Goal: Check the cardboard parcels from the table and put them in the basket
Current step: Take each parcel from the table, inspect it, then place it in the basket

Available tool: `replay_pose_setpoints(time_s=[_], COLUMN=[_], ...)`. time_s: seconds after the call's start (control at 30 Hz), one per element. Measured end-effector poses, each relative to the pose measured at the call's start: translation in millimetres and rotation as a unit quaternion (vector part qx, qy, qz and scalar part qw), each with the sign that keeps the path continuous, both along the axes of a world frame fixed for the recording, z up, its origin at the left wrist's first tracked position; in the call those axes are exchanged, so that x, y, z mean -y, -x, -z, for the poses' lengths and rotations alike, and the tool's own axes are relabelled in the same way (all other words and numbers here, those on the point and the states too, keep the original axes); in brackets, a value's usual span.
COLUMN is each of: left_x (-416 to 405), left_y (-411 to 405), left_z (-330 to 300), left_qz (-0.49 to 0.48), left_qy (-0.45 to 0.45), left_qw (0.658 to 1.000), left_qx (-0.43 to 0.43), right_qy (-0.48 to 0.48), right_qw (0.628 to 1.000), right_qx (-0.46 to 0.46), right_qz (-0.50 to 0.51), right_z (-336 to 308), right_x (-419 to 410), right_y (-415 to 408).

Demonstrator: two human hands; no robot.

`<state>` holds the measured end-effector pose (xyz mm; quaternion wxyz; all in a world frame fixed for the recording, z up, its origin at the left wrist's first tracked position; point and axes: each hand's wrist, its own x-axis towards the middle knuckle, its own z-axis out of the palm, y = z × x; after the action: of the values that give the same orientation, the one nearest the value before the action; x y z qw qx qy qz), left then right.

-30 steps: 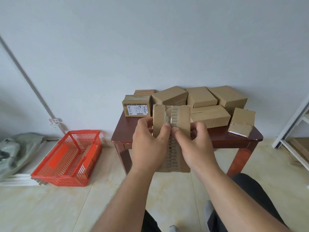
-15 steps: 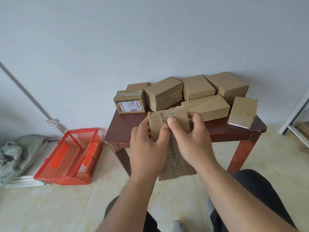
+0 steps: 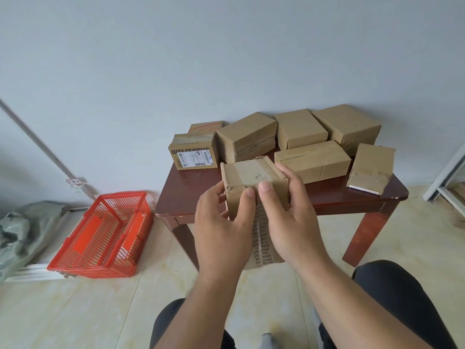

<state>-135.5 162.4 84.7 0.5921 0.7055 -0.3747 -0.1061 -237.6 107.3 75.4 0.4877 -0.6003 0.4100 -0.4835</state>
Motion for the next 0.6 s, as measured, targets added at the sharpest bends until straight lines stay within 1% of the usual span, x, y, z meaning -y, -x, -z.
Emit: replay_pose_setpoints(time_s=[0.13,0.3,0.43,0.53,0.6], left_x=[-0.7,1.2,0.8,1.8,1.8], left_y=[1.9,0.5,1.7,3.1,6.0], left_z=[3.1,2.2,3.9,7.1,8.3], left_qz=[0.015,0.062,0.074,0.067,0.067], left_qy=[-0.008,-0.024,-0.019,-0.012,-0.013], left_qw=[0.999,0.992,0.982,0.985,0.987], left_qx=[-0.049,-0.108,-0.173,-0.16,-0.146], right_qy=[-0.01,-0.013,-0.023,-0.06,-0.066], right_qw=[1.0,1.0,0.999,0.997,0.997], right_qx=[-0.002,-0.018,0.014,0.02,0.013], right_qz=[-0.008,-0.001,-0.022,-0.047,-0.044], right_z=[-1.4,5.8,2.2,0.2,-0.3], right_x=[3.2,-2.6,-3.0,-2.1,0.8], right_y=[-5.0,-7.9,-3.7,-0.7,-0.4])
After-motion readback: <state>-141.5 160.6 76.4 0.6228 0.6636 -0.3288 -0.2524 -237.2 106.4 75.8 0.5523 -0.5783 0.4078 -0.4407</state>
